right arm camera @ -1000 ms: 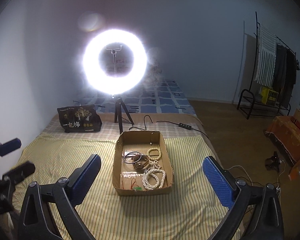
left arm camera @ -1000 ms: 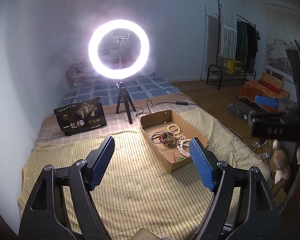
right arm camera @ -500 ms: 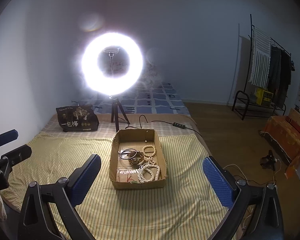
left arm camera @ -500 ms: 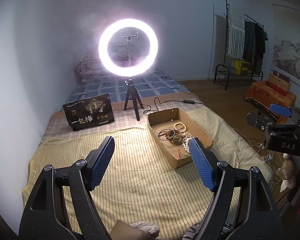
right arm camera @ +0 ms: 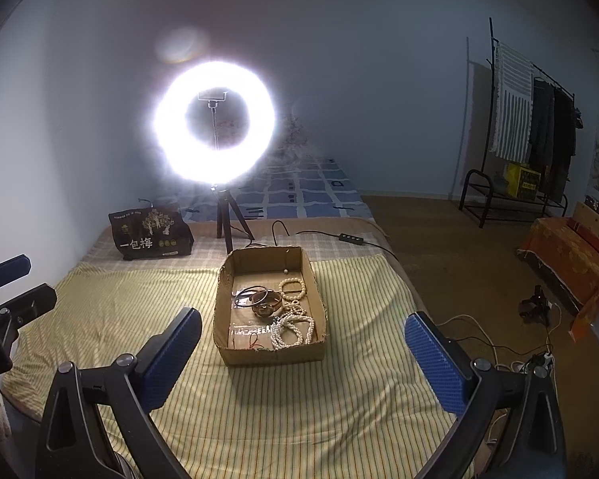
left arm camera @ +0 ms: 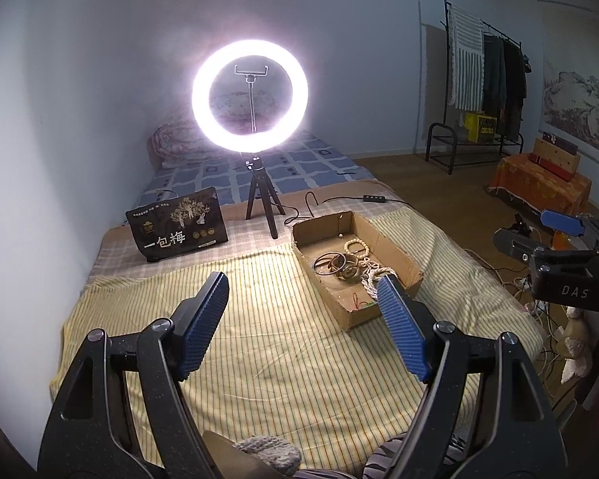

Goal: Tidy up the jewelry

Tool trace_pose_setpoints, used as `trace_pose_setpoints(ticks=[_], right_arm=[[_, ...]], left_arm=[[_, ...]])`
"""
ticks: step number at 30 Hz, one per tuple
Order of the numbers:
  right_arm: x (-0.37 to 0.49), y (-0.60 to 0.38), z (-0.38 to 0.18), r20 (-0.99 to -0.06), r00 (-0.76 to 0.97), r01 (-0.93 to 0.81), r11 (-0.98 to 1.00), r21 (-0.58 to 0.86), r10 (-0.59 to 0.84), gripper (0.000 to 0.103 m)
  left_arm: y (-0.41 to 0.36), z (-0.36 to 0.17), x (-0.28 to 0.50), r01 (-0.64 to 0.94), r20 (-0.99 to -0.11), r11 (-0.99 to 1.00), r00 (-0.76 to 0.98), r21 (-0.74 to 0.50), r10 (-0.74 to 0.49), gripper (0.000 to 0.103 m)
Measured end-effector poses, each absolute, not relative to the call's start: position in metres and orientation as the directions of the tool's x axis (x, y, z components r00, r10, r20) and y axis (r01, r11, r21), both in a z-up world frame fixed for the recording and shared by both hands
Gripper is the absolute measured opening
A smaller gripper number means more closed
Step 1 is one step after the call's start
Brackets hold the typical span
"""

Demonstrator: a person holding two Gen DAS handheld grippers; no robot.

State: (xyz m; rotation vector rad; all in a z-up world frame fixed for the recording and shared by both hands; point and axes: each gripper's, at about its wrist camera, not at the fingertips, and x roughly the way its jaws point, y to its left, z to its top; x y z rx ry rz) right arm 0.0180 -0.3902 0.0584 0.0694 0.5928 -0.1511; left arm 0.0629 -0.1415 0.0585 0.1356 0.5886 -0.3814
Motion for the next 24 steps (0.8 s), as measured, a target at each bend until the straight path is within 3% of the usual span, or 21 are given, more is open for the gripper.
trace_pose_setpoints(ticks=[24], right_arm=[[0.0153,-0.3869,0.0563,-0.566,0.816,0.163,0.986,0.024,-0.121,0.103]], left_arm=[[-0.1385,0.0613,0.0579,0.381,-0.568,0.924,0.767,0.026,-0.3,0.079]])
